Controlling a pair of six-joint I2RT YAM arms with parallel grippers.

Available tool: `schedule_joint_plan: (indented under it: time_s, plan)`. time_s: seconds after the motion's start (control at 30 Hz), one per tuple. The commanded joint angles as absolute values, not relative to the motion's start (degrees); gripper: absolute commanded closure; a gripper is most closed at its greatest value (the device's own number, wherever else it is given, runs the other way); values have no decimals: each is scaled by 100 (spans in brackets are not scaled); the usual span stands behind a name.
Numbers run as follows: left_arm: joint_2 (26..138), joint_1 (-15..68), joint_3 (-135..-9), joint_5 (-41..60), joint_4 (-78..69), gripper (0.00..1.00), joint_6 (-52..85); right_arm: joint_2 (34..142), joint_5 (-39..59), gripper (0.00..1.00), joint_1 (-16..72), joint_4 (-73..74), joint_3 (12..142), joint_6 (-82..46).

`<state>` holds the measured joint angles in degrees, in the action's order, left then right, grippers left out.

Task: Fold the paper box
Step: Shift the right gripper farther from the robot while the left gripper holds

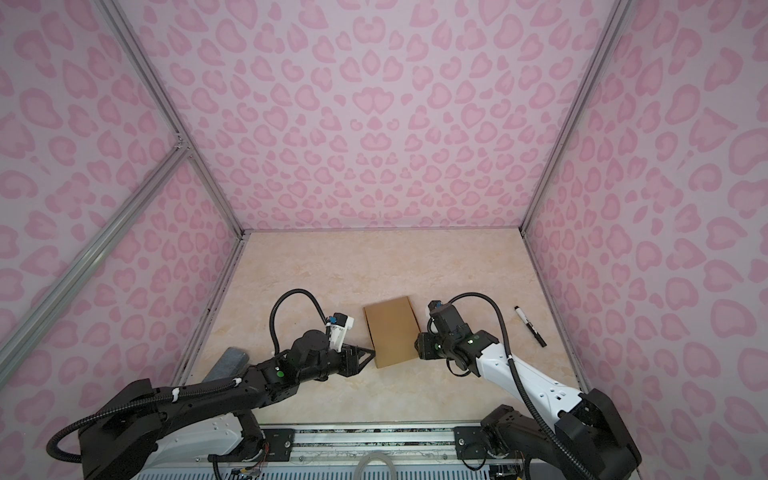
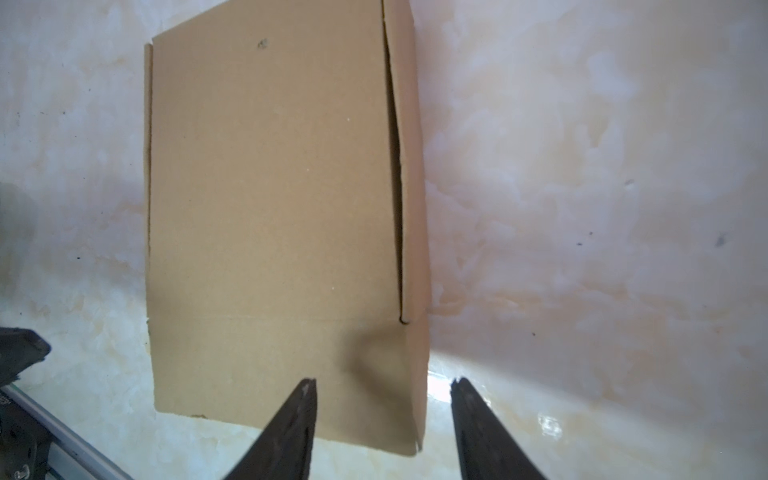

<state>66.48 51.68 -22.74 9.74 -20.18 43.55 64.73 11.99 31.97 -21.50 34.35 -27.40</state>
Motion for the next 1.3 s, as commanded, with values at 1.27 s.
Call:
schedule_joint_plan:
  time_s: [1.27]
  plan:
    - [8107, 5265, -2196, 1468, -3510, 48, 5018, 8454, 1333, 50, 2894, -1574, 4631, -2171]
